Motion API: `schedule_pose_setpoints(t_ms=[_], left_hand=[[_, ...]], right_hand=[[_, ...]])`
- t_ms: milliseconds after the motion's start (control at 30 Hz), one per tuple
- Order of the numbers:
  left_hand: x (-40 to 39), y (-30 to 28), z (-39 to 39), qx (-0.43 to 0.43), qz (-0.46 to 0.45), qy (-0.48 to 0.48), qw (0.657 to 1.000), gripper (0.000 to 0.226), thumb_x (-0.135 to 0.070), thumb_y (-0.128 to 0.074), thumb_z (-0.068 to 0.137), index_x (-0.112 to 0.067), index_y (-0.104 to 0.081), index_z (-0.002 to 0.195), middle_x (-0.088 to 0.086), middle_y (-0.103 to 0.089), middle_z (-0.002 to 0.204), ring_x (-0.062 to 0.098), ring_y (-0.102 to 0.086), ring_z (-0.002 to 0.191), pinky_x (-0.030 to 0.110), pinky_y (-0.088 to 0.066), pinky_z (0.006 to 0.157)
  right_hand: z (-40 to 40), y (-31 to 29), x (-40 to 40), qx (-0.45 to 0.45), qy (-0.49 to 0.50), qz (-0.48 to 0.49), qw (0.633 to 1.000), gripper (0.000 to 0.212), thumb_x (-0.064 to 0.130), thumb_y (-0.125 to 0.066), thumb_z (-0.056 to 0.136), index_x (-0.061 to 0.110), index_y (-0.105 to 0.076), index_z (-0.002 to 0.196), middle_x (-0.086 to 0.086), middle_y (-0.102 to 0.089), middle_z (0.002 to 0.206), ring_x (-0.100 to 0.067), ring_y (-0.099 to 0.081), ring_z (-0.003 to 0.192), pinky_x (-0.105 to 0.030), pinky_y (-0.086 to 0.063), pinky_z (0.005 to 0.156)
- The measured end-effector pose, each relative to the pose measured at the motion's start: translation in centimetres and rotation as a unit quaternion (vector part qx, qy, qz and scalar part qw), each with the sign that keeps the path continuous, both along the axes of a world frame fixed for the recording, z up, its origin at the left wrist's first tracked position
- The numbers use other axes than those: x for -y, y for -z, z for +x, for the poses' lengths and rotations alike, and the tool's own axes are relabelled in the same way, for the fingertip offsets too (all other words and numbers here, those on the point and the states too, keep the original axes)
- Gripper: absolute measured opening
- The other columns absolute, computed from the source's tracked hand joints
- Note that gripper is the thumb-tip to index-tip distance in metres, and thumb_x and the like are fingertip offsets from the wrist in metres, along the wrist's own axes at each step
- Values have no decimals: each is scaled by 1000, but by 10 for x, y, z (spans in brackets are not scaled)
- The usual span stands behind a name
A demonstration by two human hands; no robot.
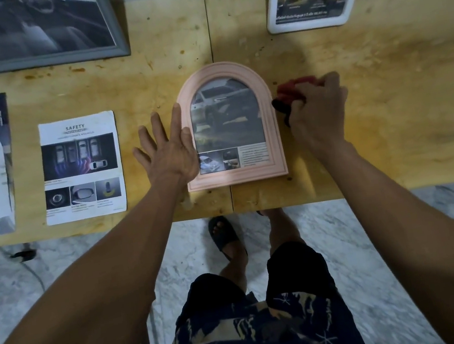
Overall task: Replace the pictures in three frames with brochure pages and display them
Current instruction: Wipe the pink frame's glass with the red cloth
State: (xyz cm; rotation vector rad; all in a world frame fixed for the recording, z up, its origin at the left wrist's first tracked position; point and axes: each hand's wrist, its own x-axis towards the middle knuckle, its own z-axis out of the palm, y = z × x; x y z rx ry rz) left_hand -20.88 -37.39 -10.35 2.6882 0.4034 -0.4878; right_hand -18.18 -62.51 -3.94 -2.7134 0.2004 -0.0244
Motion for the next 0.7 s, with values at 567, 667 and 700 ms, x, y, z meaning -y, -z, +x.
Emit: schedule_pose_setpoints(t_ms=[567, 667, 700], left_hand=[[-7, -11, -1, 29, -36, -10, 999, 55, -48, -27, 104, -34, -14, 156, 3, -11, 166, 38, -3, 151, 64, -7, 116], [-9, -12, -5, 41, -42, -10, 998, 56, -49, -29, 103, -26, -24, 154, 6, -18, 164, 37, -9, 149, 60, -11, 115], [-9, -14, -6, 44, -45, -12, 998, 56, -48, -31, 102, -24, -28, 152, 7, -21, 162, 38, -12, 148, 59, -14, 114]], right_hand=[[-69, 36, 26, -158, 78, -102, 979, 57, 11, -58, 86, 28, -46, 139, -10, -33, 138, -35, -31, 117, -48, -47, 80], [-66, 27, 18, -146, 99, -110, 978, 47, 14, -56, 85, 27, -54, 130, -9, -35, 137, -34, -32, 118, -48, -38, 87], [-64, 23, 14, -118, 101, -121, 980, 42, 16, -57, 82, 25, -58, 123, -9, -39, 135, -34, -34, 117, -47, -36, 88]])
